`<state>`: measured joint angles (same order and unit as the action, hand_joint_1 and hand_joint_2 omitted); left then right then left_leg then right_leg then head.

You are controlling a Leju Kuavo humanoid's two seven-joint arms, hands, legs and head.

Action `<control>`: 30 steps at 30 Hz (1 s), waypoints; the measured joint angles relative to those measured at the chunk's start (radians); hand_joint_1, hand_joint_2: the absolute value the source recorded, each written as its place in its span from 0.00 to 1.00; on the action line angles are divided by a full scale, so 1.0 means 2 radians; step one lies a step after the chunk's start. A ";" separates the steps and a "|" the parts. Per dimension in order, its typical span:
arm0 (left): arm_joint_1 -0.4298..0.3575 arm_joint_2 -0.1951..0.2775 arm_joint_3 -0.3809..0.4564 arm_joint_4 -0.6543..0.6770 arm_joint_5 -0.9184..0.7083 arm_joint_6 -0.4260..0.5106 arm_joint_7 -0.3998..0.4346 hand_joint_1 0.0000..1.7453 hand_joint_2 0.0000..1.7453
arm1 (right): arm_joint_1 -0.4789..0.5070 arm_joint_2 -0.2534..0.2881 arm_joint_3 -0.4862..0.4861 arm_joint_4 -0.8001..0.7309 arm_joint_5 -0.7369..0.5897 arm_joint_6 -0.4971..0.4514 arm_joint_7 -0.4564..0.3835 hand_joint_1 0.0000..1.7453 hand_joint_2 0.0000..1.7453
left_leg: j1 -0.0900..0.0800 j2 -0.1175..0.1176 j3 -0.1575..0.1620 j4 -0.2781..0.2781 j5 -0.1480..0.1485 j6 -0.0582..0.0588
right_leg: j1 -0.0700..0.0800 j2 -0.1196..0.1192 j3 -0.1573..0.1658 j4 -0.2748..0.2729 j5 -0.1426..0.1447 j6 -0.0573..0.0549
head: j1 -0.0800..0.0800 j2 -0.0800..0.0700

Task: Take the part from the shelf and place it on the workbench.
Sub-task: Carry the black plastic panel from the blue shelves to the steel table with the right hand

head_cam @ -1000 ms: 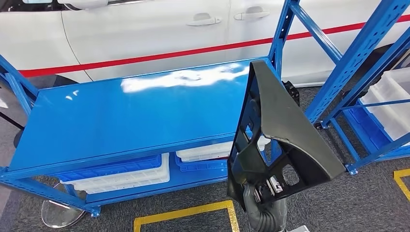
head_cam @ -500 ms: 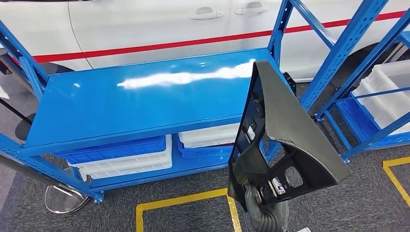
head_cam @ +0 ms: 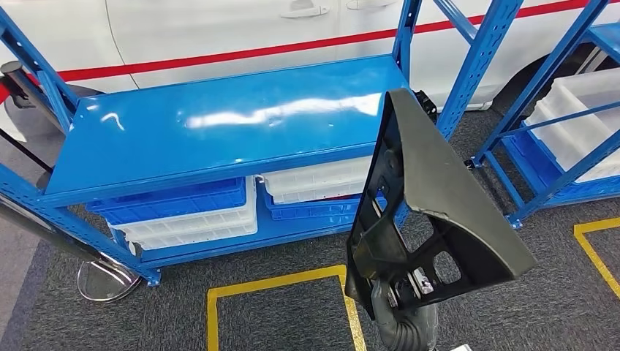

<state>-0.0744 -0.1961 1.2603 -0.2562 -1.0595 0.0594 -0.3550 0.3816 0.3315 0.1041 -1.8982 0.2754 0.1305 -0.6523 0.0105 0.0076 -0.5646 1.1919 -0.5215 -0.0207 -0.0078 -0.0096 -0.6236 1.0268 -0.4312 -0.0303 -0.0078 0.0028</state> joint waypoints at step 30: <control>0.002 0.000 0.003 0.000 -0.002 -0.010 0.000 0.00 1.00 | 0.006 0.002 0.000 -0.016 -0.015 0.004 0.016 1.00 1.00 | 0.000 -0.003 -0.018 0.015 -0.004 -0.001 | 0.001 0.009 0.015 -0.007 -0.007 -0.002 | 0.000 0.000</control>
<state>-0.0711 -0.1956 1.2657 -0.2560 -1.0636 0.0389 -0.3541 0.3931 0.3362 0.1041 -1.9310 0.2451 0.1385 -0.6196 0.0106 0.0007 -0.6001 1.2221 -0.5300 -0.0226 -0.0055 0.0093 -0.5932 1.0127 -0.4444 -0.0343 -0.0077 0.0029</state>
